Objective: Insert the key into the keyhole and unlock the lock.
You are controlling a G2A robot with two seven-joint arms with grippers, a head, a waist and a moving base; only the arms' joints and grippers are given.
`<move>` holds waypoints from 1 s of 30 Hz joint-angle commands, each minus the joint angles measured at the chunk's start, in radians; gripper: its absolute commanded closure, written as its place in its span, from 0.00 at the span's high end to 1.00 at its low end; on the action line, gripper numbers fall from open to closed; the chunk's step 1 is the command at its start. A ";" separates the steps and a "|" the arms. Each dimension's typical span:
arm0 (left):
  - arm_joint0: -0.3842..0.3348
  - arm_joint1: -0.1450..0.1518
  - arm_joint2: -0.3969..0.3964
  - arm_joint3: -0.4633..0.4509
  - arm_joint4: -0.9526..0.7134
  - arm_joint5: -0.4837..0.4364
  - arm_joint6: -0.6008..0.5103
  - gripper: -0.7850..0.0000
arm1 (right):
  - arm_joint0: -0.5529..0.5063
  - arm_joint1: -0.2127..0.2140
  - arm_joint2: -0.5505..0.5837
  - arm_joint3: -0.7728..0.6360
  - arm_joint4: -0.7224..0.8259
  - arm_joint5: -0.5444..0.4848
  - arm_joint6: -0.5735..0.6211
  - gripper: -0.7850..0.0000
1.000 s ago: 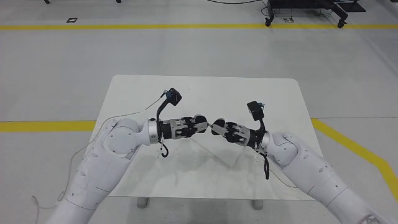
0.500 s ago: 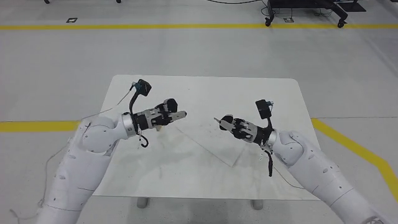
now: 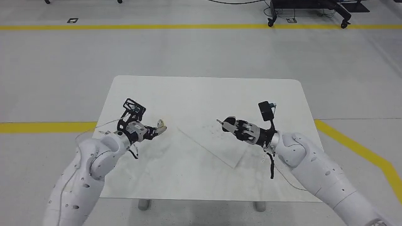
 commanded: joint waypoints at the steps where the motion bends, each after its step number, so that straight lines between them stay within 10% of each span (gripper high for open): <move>1: -0.033 -0.011 0.065 0.045 0.102 0.061 0.039 1.00 | 0.000 0.000 0.000 0.000 0.000 0.000 0.000 0.00; 12: -0.126 -0.045 0.186 0.172 0.163 0.113 0.004 0.69 | 0.000 0.000 0.000 0.000 0.000 0.000 0.000 0.00; 18: -0.100 -0.043 0.156 0.149 0.145 0.130 0.012 0.74 | 0.000 0.000 0.000 0.000 0.000 0.000 0.000 0.00; 25: -0.094 -0.044 0.149 0.147 0.136 0.116 -0.002 0.42 | 0.000 0.000 0.000 0.000 0.000 0.000 0.000 0.00; 27: -0.089 -0.044 0.145 0.142 0.122 0.094 0.007 0.00 | 0.000 0.000 0.000 0.000 0.000 0.000 0.000 0.00; 30: -0.082 -0.042 0.136 0.140 0.121 0.079 0.009 0.00 | 0.000 0.000 0.000 0.000 0.000 0.000 0.000 0.00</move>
